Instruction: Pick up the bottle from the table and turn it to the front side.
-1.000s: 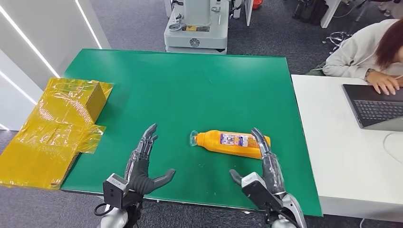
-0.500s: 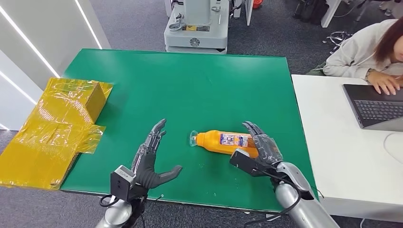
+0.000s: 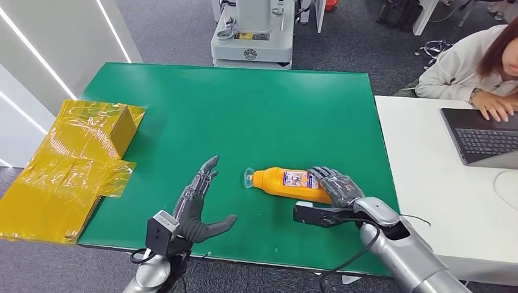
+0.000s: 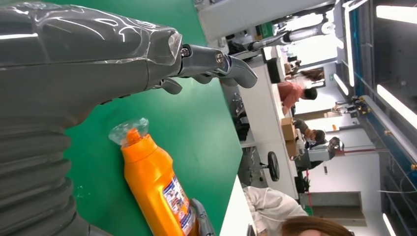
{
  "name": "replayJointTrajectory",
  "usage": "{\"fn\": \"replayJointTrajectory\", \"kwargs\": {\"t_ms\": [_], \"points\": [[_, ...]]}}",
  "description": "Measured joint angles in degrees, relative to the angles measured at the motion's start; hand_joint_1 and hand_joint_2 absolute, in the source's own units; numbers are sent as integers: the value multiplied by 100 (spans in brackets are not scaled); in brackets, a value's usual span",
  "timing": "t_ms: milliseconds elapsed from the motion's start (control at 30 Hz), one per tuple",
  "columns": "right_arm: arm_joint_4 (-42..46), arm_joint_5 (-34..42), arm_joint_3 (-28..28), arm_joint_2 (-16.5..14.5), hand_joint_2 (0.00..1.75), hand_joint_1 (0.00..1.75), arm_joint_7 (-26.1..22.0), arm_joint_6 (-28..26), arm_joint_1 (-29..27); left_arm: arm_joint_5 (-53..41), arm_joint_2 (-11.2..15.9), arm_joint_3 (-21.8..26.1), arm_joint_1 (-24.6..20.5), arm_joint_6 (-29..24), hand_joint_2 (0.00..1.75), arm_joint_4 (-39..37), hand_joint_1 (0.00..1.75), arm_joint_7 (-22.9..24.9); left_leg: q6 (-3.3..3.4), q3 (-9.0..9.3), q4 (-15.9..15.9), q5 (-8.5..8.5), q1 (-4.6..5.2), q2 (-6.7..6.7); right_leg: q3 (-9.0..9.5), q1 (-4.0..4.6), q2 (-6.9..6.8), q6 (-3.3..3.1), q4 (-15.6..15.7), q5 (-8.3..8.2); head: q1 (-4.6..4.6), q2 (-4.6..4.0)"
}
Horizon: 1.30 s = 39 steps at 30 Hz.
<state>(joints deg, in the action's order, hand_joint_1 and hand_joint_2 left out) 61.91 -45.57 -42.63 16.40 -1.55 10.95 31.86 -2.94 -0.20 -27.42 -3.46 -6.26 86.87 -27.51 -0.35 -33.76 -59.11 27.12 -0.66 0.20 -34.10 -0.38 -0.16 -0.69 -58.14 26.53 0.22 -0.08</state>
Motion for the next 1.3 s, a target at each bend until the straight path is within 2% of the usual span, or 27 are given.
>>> {"fn": "replayJointTrajectory", "kwargs": {"t_ms": [67, 133, 200, 333, 500, 833, 933, 1100, 1300], "points": [[31, 172, -314, 254, 175, 2, 40, 262, 179, 51, 0, 36, 3, 76, 175, -59, 0, 23, 0, 0, 0, 0, 0, -2, 2, 0, -2, 0, 1, 0, 1, -1], [87, 320, -613, 520, 175, 89, 69, 409, 300, 108, 2, 79, 12, 150, 175, -132, 0, 42, 0, 0, 0, 1, 1, -2, 3, 0, -4, 0, 1, 0, 0, -1], [133, 351, -715, 629, 175, 174, 77, 398, 301, 138, 4, 104, 28, 170, 175, -184, 0, 42, 1, 0, 0, 1, 1, -2, 3, 0, -3, 0, 1, 0, 0, -1], [221, 406, -840, 783, 175, 164, 64, 368, 297, 168, 9, 130, 89, 173, 175, -261, 0, 39, 1, 1, 0, 1, 0, -2, 3, 0, -3, 1, 1, 0, 0, -1], [298, 507, -918, 859, 175, 175, -7, 198, 274, 219, 11, 167, 153, 173, 175, -298, 0, 37, 0, 2, 0, 0, 0, -1, 3, 0, -2, 0, 1, 0, 0, -1], [451, 1207, -821, 823, 175, 175, -468, -444, -130, 257, 6, 217, 262, 167, 175, -296, 0, 36, 0, 2, 2, 1, -2, -2, 5, 1, -3, 1, 1, 2, 1, -1], [516, 1778, -581, 724, 175, 175, -882, -673, -443, 250, 2, 244, 313, 168, 175, -290, 0, 36, 0, 1, 2, 1, -2, -4, 6, 1, -6, 1, 1, 2, 1, -1], [861, 3086, 68, 377, 175, 175, -1897, -1259, -1185, 235, 31, 314, 284, 194, 175, -283, 0, -3, 0, -2, 3, 1, -4, -16, 4, 2, -19, 1, 0, 3, -1, -1], [1630, 3520, 757, -176, 175, 175, -2296, -1987, -1988, 705, 89, 371, -156, 631, 175, -285, 0, 240, -1, -2, 5, 0, -4, -16, 4, 2, -19, 0, -2, 4, 0, -1]]}}
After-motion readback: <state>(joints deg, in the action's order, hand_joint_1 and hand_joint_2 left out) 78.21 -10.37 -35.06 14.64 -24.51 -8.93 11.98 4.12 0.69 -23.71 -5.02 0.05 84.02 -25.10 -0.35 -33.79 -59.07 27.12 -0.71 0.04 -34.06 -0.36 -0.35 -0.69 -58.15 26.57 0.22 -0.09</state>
